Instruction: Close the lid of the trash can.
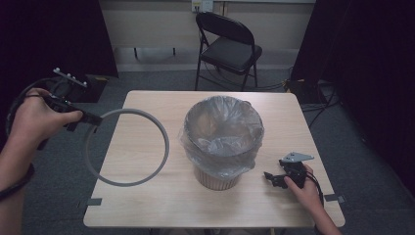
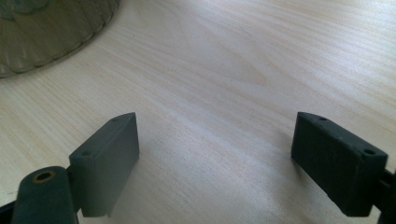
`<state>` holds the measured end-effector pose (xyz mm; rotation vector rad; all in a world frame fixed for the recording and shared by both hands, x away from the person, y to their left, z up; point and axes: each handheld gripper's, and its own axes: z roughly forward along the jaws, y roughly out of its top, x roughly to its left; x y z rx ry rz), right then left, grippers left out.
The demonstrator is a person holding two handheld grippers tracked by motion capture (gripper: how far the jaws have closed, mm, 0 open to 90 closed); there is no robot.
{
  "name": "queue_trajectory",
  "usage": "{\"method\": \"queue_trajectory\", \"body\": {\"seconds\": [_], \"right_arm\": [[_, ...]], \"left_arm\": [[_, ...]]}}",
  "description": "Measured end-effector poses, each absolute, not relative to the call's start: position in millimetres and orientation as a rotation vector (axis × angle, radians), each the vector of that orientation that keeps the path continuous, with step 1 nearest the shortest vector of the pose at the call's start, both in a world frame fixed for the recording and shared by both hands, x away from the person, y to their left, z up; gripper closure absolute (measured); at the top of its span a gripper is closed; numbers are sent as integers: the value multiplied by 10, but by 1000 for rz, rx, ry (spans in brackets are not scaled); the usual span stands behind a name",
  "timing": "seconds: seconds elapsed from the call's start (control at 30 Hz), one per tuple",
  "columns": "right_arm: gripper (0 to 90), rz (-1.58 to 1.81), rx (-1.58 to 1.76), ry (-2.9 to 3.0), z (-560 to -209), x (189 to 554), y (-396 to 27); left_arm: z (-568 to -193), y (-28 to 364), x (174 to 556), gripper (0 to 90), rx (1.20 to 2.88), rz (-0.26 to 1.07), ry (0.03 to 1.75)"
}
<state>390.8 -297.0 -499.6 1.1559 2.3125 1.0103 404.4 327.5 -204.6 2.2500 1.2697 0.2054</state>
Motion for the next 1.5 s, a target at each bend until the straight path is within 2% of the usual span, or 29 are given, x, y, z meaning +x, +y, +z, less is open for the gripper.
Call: {"method": "queue_trajectory", "body": {"seconds": [0.17, 0.33, 0.7, 0.9, 1.5], "right_arm": [[138, 1014, 1152, 2320, -4996, 3912, -2973], [133, 1016, 1148, 2324, -4996, 3917, -2974], [131, 1015, 1144, 2326, -4997, 3919, -2971], [131, 1015, 1145, 2326, -4997, 3919, -2971], [130, 1015, 1146, 2326, -4997, 3918, -2971]], "left_arm": [[-1658, 3175, 4069, 839, 2218, 220, 1230], [-1431, 2866, 4171, 839, 2212, 218, 1155], [-1658, 2333, 4435, 836, 2270, 205, 1167], [-1722, 2107, 4496, 833, 2316, 273, 1185], [-1914, 1574, 4650, 832, 2291, 244, 1168]]}}
